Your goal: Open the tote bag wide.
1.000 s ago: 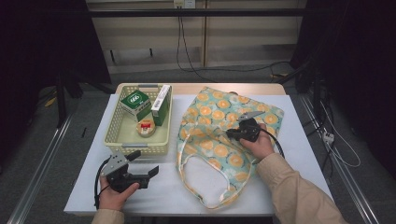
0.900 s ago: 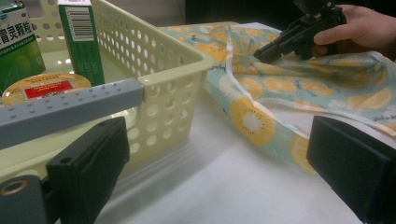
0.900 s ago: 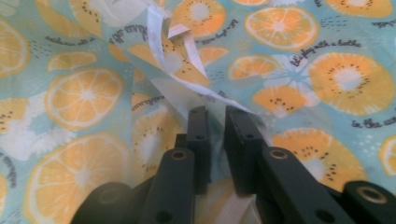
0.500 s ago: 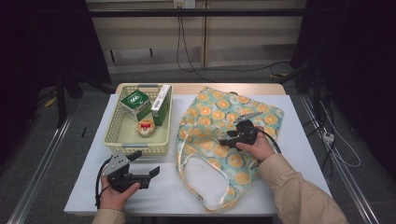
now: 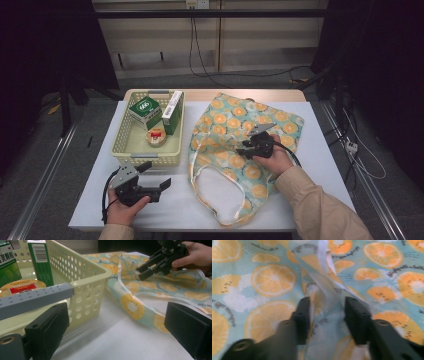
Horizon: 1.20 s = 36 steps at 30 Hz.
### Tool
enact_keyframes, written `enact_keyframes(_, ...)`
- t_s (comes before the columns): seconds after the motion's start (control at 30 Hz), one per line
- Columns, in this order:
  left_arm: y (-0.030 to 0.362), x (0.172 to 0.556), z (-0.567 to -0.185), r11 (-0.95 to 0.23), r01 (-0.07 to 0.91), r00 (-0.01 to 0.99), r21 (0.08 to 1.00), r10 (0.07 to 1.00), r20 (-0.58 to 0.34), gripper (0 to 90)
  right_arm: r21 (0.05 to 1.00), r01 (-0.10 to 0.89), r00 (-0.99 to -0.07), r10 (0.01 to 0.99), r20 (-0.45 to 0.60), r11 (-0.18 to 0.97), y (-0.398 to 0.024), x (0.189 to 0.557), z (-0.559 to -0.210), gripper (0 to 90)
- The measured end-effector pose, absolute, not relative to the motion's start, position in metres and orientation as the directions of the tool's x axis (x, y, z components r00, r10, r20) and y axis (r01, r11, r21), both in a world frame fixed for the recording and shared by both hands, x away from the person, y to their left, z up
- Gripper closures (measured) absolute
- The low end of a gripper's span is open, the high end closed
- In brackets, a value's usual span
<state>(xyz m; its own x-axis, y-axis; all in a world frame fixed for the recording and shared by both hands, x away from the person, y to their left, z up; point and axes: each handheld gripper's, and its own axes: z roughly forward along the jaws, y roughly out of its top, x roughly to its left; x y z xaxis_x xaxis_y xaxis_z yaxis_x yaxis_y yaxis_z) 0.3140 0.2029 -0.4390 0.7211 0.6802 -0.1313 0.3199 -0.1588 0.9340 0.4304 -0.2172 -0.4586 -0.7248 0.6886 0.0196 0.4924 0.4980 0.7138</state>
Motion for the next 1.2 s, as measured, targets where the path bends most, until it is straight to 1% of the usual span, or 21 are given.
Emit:
enact_keyframes(0.13,0.204,0.314,-0.439,-0.156,0.318,0.72,0.935,0.681,-0.131,5.6,0.715,0.48,-0.727,0.687,-0.001,0.509,-0.22,0.433,-0.458,71.2)
enact_keyframes(0.2,0.204,0.314,-0.439,-0.158,0.319,0.719,0.935,0.683,-0.13,5.6,0.711,0.477,-0.727,0.686,-0.01,0.516,-0.219,0.433,-0.458,80.3)
enact_keyframes(0.3,0.203,0.314,-0.438,-0.157,0.318,0.719,0.935,0.682,-0.13,5.6,0.708,0.495,-0.713,0.701,-0.001,0.503,-0.221,0.436,-0.457,86.3)
enact_keyframes(0.47,0.204,0.314,-0.438,-0.153,0.32,0.717,0.935,0.684,-0.133,5.6,0.702,0.506,-0.708,0.706,0.006,0.502,-0.221,0.436,-0.453,87.8)
enact_keyframes(0.63,0.203,0.315,-0.436,-0.149,0.316,0.717,0.937,0.684,-0.133,5.6,0.714,0.504,-0.712,0.702,0.023,0.487,-0.224,0.435,-0.437,88.4)
enact_keyframes(0.8,0.202,0.315,-0.429,-0.133,0.3,0.717,0.945,0.684,-0.132,5.6,0.752,0.514,-0.691,0.718,0.078,0.413,-0.233,0.44,-0.419,88.5)
enact_keyframes(0.93,0.2,0.314,-0.426,-0.126,0.305,0.718,0.944,0.682,-0.141,5.6,0.766,0.504,-0.685,0.725,0.074,0.398,-0.235,0.444,-0.401,88.5)
enact_keyframes(1.2,0.198,0.314,-0.414,-0.123,0.305,0.725,0.944,0.673,-0.146,5.5,0.778,0.489,-0.689,0.721,0.068,0.395,-0.235,0.447,-0.384,88.5)
